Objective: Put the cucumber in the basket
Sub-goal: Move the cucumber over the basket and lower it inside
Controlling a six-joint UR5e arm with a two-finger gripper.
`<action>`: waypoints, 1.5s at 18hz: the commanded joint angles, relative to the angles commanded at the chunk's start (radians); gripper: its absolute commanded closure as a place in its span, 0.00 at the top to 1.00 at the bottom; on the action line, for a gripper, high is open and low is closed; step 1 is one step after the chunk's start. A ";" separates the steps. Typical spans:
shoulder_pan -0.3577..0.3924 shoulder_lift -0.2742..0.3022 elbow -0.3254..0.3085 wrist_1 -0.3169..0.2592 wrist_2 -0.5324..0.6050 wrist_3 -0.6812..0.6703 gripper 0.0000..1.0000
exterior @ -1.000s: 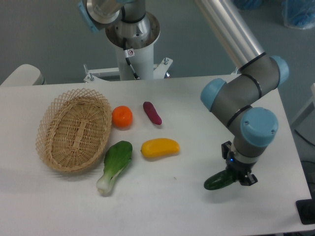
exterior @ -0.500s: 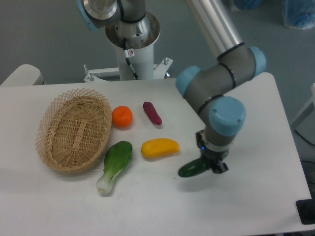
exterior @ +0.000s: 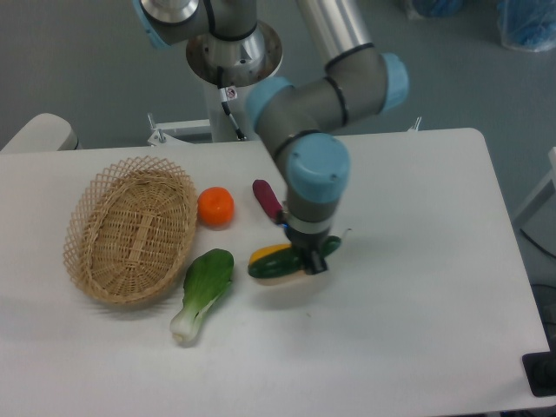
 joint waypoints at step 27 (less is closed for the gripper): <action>-0.393 0.014 -0.124 0.077 0.003 -0.505 1.00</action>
